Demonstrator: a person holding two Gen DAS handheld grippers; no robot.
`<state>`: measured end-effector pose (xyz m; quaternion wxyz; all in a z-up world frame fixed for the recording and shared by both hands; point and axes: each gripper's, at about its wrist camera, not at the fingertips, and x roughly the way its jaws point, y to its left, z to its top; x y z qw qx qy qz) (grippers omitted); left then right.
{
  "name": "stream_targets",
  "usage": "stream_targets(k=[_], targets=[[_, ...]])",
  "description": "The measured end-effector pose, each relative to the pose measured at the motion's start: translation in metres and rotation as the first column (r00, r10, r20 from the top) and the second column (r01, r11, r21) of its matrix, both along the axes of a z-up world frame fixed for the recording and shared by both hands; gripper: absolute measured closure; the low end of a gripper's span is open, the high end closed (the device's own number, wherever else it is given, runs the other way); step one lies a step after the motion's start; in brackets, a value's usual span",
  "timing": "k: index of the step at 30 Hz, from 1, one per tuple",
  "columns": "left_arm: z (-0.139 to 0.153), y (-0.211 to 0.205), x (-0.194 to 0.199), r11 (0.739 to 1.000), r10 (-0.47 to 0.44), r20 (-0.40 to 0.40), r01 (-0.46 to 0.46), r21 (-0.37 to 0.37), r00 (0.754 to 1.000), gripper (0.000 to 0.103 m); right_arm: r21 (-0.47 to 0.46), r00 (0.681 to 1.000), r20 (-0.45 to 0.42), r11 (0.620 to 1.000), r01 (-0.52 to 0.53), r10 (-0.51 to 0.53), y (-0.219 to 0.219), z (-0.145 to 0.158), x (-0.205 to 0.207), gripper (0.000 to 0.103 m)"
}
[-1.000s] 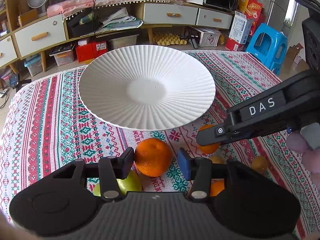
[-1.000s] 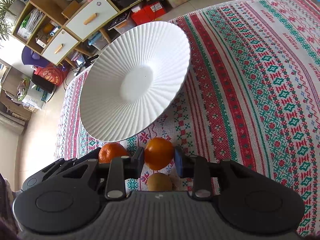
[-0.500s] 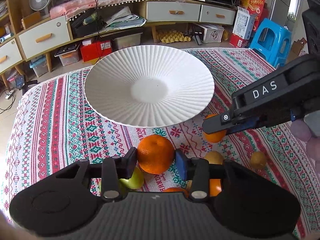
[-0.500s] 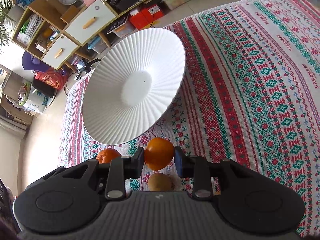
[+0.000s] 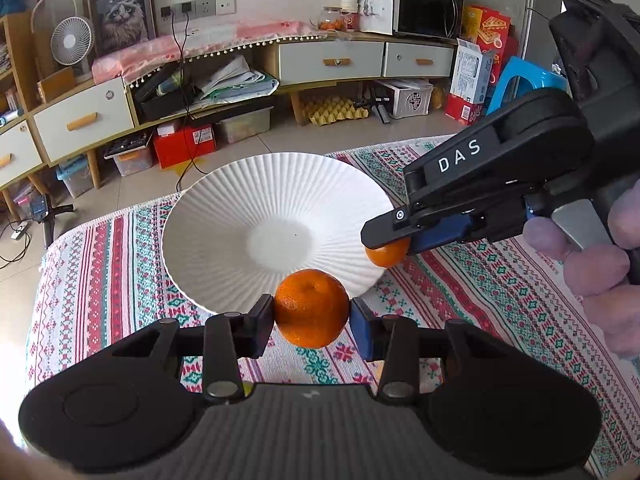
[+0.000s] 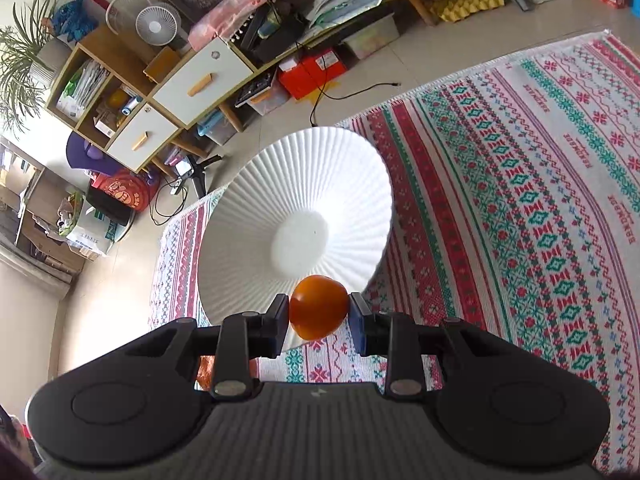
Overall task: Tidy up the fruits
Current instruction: 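Carry both held tangerines up and over the white bowl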
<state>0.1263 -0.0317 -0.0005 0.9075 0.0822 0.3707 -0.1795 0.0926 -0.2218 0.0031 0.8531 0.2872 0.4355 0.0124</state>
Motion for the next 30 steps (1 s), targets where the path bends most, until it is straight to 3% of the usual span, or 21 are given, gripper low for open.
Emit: stream_targets(k=[5,17,21,30], targets=[[-0.011,0.000,0.030,0.999,0.027,-0.003,-0.027,-0.032,1.000,0.061,-0.006,0.999,0.010,0.999,-0.031,0.031,-0.001,-0.005,0.019,0.074],[-0.031,-0.002,0.076,0.999,0.053,0.034,-0.053,0.007,0.998,0.060,-0.058,0.998,0.009,0.996,-0.069,0.070,0.010,-0.018,0.053,0.074],[-0.037,-0.005,0.081,0.998,0.033,0.047,-0.035,0.044,0.998,0.060,-0.067,0.997,0.001,0.995,-0.073,0.073,0.012,-0.023,0.060,0.074],[-0.041,-0.005,0.085,0.999,0.026,0.053,-0.028,0.038,0.998,0.060,-0.141,0.995,0.011,0.986,-0.093,0.095,0.016,-0.020,0.063,0.073]])
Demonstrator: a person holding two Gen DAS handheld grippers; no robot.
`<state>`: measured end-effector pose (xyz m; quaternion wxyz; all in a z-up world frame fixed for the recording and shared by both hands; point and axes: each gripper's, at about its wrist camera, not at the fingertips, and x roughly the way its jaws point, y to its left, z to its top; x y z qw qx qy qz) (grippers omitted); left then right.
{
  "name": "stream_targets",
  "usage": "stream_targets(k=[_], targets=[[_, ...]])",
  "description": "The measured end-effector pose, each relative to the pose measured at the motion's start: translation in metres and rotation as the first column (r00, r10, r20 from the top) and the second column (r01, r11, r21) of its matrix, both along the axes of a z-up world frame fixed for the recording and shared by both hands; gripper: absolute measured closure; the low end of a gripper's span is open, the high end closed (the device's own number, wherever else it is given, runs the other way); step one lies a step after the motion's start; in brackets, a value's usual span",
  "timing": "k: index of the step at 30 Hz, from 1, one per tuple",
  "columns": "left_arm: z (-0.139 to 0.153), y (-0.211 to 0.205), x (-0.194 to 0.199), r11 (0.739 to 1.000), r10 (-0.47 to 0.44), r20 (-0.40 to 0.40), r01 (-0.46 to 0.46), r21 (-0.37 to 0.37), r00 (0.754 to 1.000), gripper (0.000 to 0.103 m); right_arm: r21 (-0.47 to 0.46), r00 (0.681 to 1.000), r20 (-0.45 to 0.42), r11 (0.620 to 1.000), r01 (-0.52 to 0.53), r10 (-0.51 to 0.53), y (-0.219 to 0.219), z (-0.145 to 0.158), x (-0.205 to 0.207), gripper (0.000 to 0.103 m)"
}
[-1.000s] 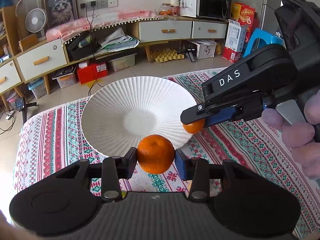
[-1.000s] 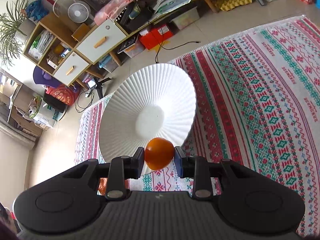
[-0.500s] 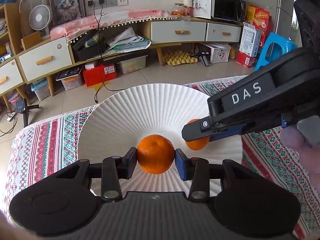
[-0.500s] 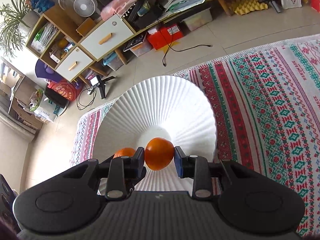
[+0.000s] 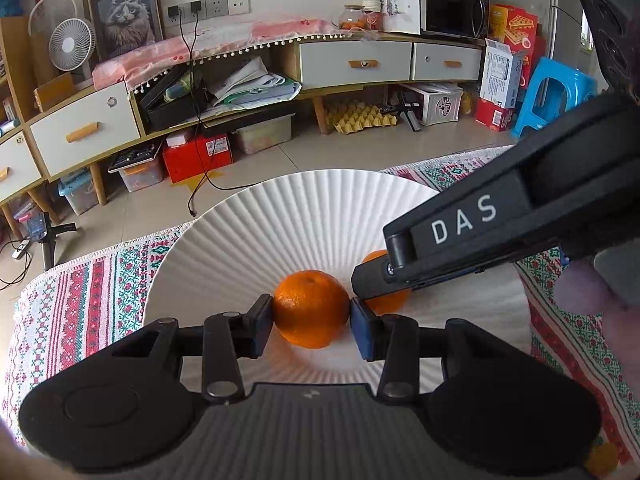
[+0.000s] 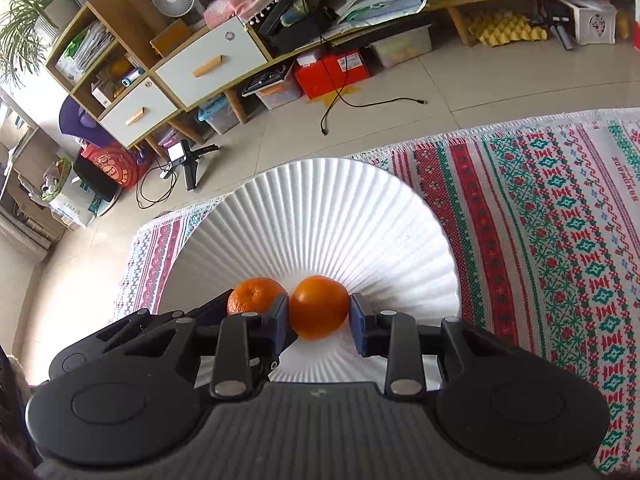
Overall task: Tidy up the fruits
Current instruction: 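Carry both held tangerines up and over the white bowl, then open the left tool while the right tool opens, dropping both tangerines into the bowl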
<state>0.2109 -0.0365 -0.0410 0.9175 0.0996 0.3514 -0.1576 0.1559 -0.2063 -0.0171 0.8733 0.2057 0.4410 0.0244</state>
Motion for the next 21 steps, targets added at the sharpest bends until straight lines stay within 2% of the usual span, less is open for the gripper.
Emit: stream_targets(k=[7,13,15,19,21], targets=[[0.001,0.000,-0.001,1.000,-0.002,0.006,0.002,0.007,1.000,0.058,-0.012,1.000,-0.002,1.000,-0.002,0.002,0.001,0.001,0.002,0.072],[0.010,0.001,-0.007,1.000,0.006,0.013,-0.006,0.003,1.000,0.042,-0.014,1.000,0.010,1.000,0.028,-0.027,-0.003,0.009,-0.002,0.059],[0.014,0.002,-0.011,1.000,0.011,0.010,-0.011,0.001,1.000,0.036,-0.016,0.999,0.010,0.999,0.041,-0.040,-0.004,0.011,-0.006,0.052],[0.022,0.006,-0.022,1.000,0.021,0.011,-0.022,0.002,1.000,0.027,-0.022,0.999,0.011,0.998,0.051,-0.051,-0.004,0.018,-0.016,0.045],[0.026,0.007,-0.030,1.000,0.017,0.016,-0.017,-0.002,1.000,0.019,-0.028,0.998,0.016,0.998,0.055,-0.055,-0.004,0.022,-0.022,0.041]])
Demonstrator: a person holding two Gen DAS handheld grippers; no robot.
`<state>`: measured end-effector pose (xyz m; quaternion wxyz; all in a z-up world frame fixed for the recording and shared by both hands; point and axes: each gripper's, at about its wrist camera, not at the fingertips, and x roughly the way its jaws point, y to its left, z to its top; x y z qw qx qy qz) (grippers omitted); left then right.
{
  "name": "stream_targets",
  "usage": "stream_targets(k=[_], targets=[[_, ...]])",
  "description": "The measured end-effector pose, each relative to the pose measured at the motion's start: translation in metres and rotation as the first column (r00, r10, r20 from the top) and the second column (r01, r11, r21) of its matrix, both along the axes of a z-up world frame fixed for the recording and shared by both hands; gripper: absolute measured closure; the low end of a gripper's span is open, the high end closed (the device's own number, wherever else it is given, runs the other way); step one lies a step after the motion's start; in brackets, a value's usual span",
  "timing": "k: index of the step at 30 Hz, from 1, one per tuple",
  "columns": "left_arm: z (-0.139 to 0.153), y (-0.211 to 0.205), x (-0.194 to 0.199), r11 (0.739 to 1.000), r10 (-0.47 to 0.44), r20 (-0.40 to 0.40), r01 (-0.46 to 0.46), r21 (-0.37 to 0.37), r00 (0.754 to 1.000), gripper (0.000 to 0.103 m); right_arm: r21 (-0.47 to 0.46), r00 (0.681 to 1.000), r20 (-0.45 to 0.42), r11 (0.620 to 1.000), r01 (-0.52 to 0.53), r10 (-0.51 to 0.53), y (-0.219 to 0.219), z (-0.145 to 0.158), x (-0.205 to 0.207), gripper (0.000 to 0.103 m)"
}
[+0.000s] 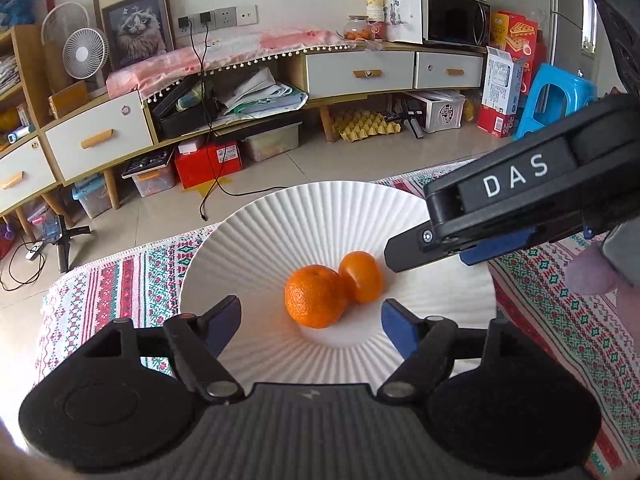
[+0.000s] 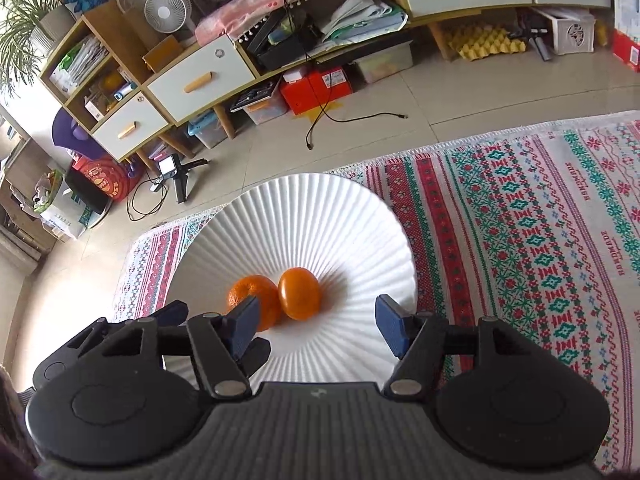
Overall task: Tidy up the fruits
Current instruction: 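Open the left tool while the right tool opens, dropping both tangerines into the bowl, then move both open tools back toward the fruit pile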
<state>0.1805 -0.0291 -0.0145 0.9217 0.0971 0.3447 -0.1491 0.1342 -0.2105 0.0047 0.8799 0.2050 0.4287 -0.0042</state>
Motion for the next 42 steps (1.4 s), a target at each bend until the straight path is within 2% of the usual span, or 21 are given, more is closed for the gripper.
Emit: stream_targets(k=[12,18,25,30,34,38,42], targets=[[0.015,0.007,-0.037,1.000,-0.003,-0.010,0.003,0.022,1.000,0.001,-0.014,1.000,0.007,1.000,0.002,-0.002,-0.003,0.010,-0.036,0.022],[0.015,0.015,-0.057,1.000,-0.002,-0.044,0.003,0.025,0.999,0.001,-0.024,1.000,-0.008,1.000,-0.003,0.003,-0.001,0.009,-0.053,0.019],[0.011,0.027,-0.078,0.999,0.029,-0.094,-0.031,-0.015,0.995,0.001,-0.033,0.999,-0.020,0.999,-0.037,0.036,0.006,0.005,-0.075,0.014],[0.006,0.027,-0.098,0.999,0.040,-0.109,-0.039,0.010,0.993,0.001,-0.039,0.998,-0.032,0.998,-0.056,0.055,0.010,-0.001,-0.091,0.013],[0.002,0.032,-0.110,0.999,0.042,-0.113,-0.044,-0.013,0.993,0.001,-0.052,0.998,-0.033,0.997,-0.061,0.059,0.008,-0.001,-0.102,0.013],[-0.005,0.035,-0.116,0.998,0.057,-0.136,-0.062,-0.030,0.989,0.001,-0.096,0.998,-0.016,0.993,-0.065,0.064,0.006,-0.002,-0.118,0.012],[-0.014,0.036,-0.133,0.999,0.052,-0.133,-0.052,-0.003,0.990,0.001,-0.167,0.996,0.006,0.982,-0.084,0.086,0.005,-0.007,-0.128,0.010]])
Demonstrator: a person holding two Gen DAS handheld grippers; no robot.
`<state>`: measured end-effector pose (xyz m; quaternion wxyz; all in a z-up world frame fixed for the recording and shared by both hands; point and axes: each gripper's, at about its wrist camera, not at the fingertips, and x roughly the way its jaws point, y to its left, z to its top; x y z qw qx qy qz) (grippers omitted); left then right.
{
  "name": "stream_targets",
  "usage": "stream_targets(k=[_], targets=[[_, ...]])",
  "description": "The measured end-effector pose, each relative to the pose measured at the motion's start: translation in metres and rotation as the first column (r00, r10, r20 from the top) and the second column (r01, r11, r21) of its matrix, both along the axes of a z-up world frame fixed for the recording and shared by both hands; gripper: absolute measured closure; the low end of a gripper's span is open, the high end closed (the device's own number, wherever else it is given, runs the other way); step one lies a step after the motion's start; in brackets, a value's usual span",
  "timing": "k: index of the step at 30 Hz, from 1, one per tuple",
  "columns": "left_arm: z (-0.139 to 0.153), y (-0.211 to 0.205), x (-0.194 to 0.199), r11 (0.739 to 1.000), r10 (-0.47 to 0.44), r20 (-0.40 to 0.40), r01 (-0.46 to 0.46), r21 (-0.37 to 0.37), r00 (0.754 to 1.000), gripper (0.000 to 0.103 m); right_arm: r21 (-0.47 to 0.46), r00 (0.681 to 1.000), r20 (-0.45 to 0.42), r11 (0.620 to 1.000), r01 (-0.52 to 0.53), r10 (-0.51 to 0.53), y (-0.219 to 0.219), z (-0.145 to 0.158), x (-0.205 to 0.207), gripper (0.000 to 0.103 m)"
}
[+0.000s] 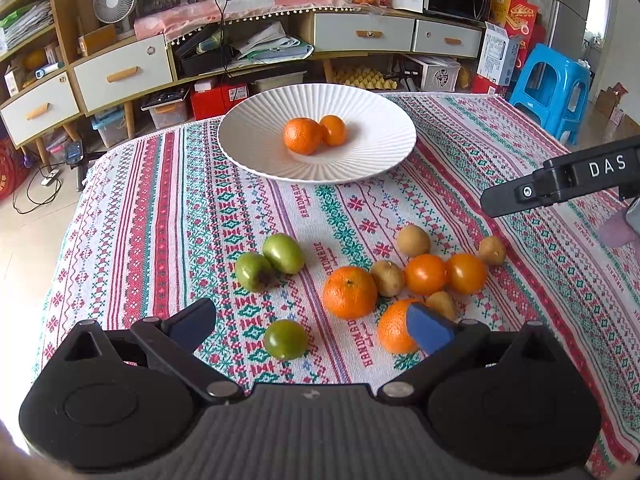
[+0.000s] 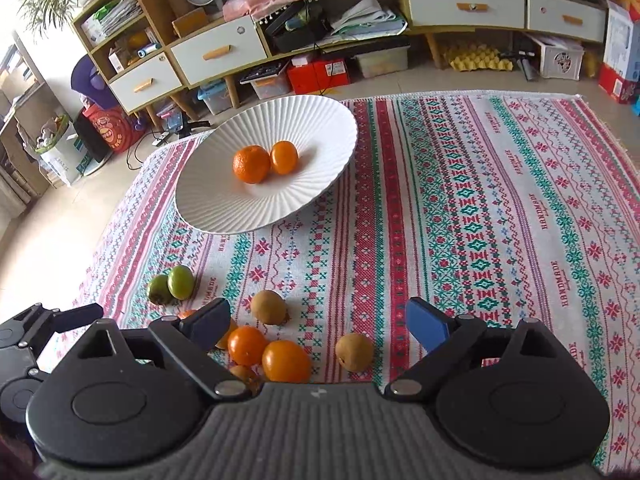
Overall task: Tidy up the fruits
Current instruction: 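Move both open tools back toward the fruit pile, then grasp the dark orange round fruit with the left tool while the right tool grasps a large orange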
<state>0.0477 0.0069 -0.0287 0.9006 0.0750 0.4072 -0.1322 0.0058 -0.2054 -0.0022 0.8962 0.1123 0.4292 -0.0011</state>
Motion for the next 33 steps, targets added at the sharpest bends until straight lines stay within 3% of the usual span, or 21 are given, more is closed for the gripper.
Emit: stream_targets(k=[6,11,20,26,28,33], targets=[[-0.004,0.003,-0.019,1.000,-0.021,0.020,0.021,0.000,1.000,0.001,-0.066,0.999,-0.007,0.997,-0.032,0.032,-0.001,-0.019,-0.015,0.010],[-0.014,0.004,-0.034,0.998,-0.042,0.053,0.040,0.049,0.998,0.001,-0.106,0.999,-0.020,0.993,-0.050,0.048,0.002,-0.037,-0.029,0.010],[-0.034,0.020,-0.062,0.995,0.041,0.110,-0.051,0.090,0.993,0.001,-0.131,0.996,0.010,0.987,-0.090,0.092,0.017,-0.054,-0.050,0.010],[-0.045,0.035,-0.077,0.994,0.110,0.121,-0.112,0.014,0.987,0.001,-0.132,0.986,0.074,0.981,-0.140,0.150,0.032,-0.051,-0.056,0.010],[-0.044,0.037,-0.081,0.992,0.120,0.148,-0.124,0.017,0.982,0.001,-0.133,0.982,0.094,0.980,-0.149,0.162,0.036,-0.051,-0.056,0.012],[-0.043,0.047,-0.078,0.986,0.169,0.147,-0.166,-0.031,0.975,0.002,-0.140,0.973,0.130,0.975,-0.175,0.193,0.043,-0.053,-0.053,0.036]])
